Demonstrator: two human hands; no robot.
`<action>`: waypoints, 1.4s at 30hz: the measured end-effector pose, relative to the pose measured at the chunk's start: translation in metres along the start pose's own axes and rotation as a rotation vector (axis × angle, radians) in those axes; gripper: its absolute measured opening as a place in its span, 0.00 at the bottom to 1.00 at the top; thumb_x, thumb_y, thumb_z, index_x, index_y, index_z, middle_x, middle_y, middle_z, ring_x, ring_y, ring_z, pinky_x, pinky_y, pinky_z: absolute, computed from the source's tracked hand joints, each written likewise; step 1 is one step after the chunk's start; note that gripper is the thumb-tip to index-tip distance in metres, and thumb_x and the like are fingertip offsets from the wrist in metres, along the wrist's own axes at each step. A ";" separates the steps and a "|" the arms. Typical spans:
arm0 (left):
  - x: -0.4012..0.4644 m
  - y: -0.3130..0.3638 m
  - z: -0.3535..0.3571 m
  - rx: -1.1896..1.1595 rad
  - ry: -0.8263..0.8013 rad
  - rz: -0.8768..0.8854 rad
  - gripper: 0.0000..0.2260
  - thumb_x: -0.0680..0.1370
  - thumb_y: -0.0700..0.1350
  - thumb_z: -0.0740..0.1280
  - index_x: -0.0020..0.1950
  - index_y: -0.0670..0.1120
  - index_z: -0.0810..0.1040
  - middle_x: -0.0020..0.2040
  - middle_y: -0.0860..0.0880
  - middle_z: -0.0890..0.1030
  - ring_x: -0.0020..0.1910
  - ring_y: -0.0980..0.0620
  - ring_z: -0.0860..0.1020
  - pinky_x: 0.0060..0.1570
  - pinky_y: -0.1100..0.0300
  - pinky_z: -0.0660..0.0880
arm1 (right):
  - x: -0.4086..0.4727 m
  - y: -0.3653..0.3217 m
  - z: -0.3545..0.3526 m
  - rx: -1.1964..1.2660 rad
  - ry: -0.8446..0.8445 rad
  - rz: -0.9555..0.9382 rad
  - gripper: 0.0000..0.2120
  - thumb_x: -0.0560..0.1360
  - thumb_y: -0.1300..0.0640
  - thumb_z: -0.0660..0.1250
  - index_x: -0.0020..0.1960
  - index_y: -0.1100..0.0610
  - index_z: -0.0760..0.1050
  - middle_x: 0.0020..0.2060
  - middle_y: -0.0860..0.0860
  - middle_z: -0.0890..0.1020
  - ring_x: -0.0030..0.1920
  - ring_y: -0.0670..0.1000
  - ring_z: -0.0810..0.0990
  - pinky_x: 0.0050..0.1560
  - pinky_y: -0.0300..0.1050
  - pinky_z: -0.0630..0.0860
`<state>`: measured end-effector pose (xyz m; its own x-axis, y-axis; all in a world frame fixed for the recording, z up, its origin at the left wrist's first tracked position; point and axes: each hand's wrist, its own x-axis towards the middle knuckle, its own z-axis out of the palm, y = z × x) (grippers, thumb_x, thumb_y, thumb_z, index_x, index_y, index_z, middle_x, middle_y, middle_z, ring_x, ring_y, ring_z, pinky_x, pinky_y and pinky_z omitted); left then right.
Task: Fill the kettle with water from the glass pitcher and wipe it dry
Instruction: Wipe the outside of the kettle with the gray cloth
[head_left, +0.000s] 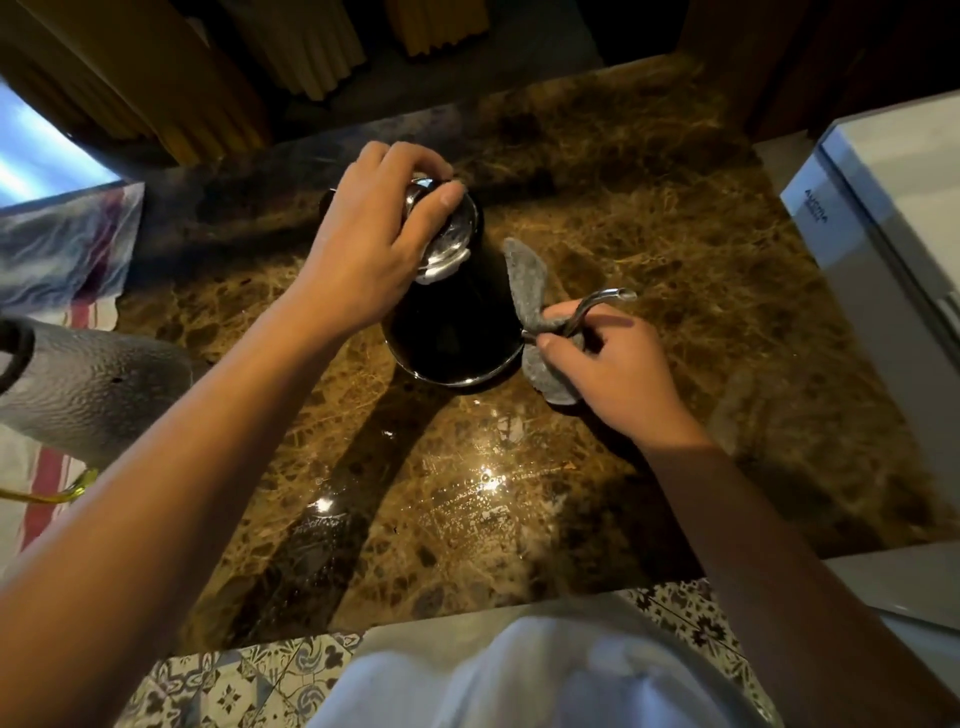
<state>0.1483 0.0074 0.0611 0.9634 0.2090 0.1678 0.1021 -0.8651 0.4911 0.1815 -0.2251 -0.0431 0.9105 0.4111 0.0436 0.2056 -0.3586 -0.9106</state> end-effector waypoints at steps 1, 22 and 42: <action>0.000 0.000 0.000 0.003 0.006 -0.001 0.17 0.85 0.58 0.59 0.69 0.51 0.74 0.64 0.50 0.74 0.64 0.51 0.73 0.63 0.56 0.70 | -0.002 0.001 0.002 -0.034 0.001 -0.020 0.11 0.77 0.59 0.73 0.56 0.45 0.81 0.46 0.34 0.81 0.48 0.30 0.79 0.47 0.24 0.72; -0.012 0.004 -0.002 0.120 -0.036 0.092 0.23 0.82 0.60 0.63 0.71 0.49 0.71 0.70 0.48 0.71 0.68 0.49 0.67 0.61 0.59 0.62 | -0.031 -0.007 0.012 -0.223 -0.504 -0.180 0.23 0.81 0.60 0.69 0.75 0.54 0.73 0.68 0.41 0.69 0.56 0.56 0.81 0.62 0.51 0.77; -0.020 0.007 -0.001 -0.035 0.003 0.085 0.17 0.83 0.52 0.65 0.69 0.46 0.73 0.66 0.50 0.73 0.66 0.52 0.69 0.62 0.59 0.65 | 0.002 -0.032 0.051 0.157 0.167 -0.271 0.11 0.79 0.61 0.72 0.61 0.60 0.77 0.53 0.52 0.81 0.53 0.52 0.82 0.54 0.48 0.79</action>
<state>0.1297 -0.0021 0.0615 0.9675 0.1373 0.2125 0.0116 -0.8631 0.5049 0.1584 -0.1695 -0.0346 0.8792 0.3266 0.3469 0.4016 -0.1164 -0.9084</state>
